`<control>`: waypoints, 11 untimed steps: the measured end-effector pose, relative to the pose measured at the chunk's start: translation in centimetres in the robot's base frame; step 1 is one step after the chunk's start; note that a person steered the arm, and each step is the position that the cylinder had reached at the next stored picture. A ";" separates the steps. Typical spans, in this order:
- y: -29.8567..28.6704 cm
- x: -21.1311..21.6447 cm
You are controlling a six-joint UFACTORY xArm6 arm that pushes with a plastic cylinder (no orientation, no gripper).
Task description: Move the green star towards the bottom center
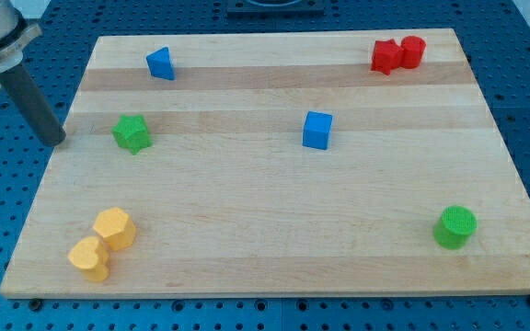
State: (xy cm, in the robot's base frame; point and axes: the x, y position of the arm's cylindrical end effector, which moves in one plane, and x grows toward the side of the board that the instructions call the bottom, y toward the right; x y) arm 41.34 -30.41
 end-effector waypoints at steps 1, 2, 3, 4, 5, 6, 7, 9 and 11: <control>0.9 -0.1; 7.8 -0.1; 11.0 -0.6; 11.0 -1.7; 12.6 -1.8; 15.8 -1.3; 19.8 -0.3; 23.0 2.0; 19.3 -0.6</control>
